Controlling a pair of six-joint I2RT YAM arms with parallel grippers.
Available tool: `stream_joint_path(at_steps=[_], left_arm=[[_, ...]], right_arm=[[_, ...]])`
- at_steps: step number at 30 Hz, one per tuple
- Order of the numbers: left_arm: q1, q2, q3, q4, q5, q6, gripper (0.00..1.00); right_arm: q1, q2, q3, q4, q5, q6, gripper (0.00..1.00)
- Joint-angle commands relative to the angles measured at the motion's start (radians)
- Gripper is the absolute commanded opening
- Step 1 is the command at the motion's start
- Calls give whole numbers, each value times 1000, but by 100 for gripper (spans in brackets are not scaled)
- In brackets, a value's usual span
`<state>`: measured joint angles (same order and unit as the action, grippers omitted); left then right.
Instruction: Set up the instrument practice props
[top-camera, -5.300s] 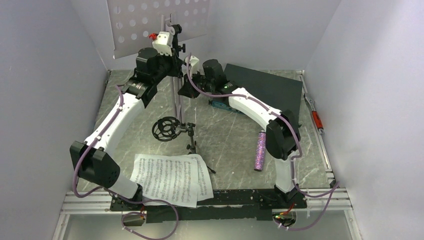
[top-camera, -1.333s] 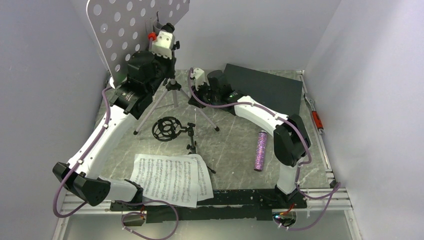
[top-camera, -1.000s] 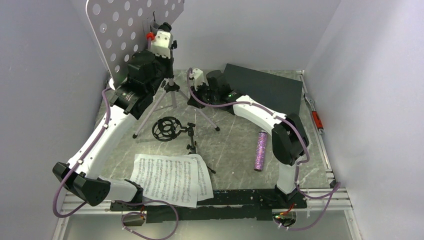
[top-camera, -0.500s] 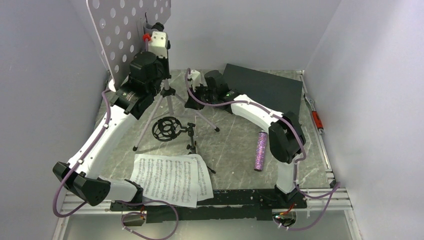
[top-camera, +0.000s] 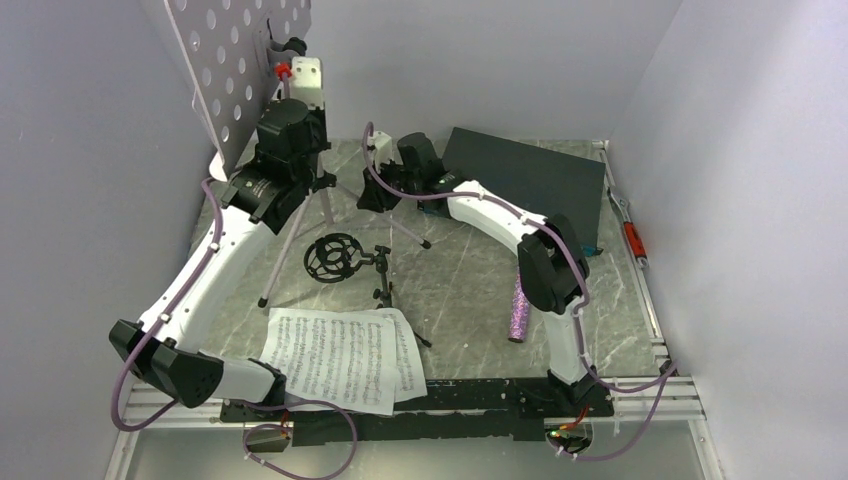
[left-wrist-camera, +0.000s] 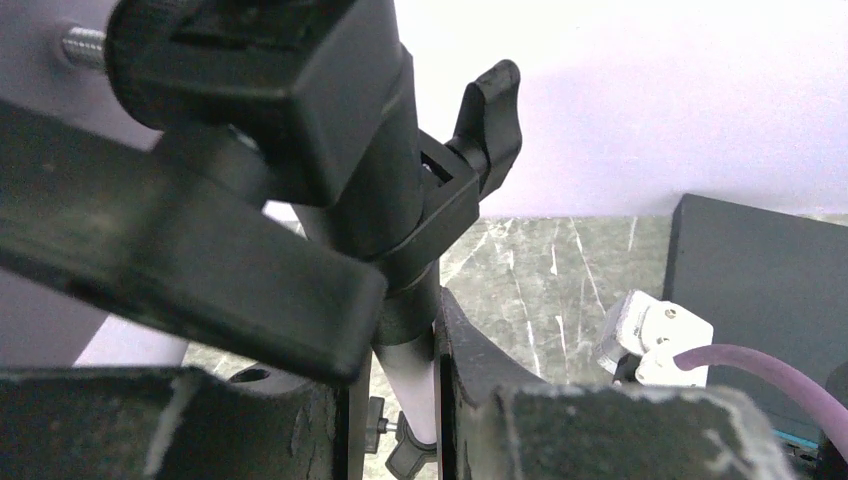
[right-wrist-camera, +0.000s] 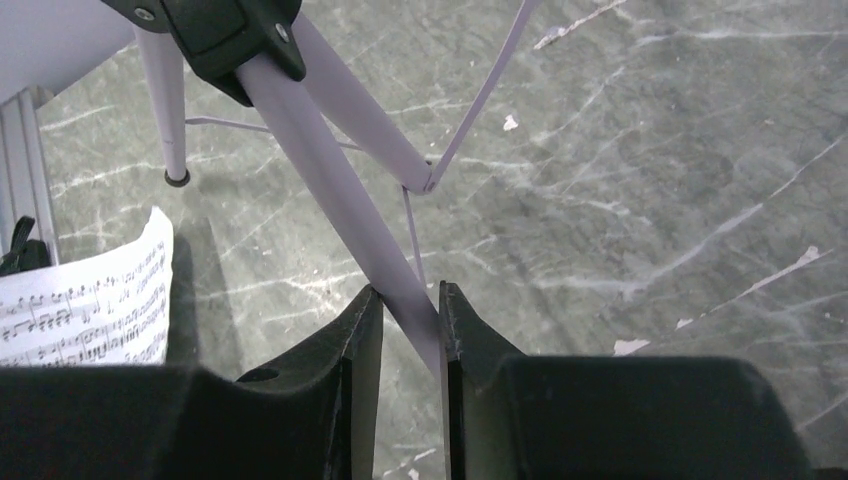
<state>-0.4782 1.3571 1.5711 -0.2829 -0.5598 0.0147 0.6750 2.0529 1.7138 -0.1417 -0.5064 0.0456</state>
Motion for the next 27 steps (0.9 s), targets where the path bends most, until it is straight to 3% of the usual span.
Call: stream_joint_path(at_steps=[1, 7, 18, 27], left_arm=[[35, -66, 70, 248, -147, 148, 3], [105, -57, 65, 158, -121, 42, 3], [157, -35, 71, 99, -132, -9, 3], [169, -7, 92, 75, -72, -65, 3]], right_arm=[[-32, 72, 87, -77, 135, 55, 26], [-32, 142, 193, -93, 149, 62, 26], [-32, 297, 412, -129, 145, 70, 25], [-39, 365, 465, -57, 196, 117, 26]])
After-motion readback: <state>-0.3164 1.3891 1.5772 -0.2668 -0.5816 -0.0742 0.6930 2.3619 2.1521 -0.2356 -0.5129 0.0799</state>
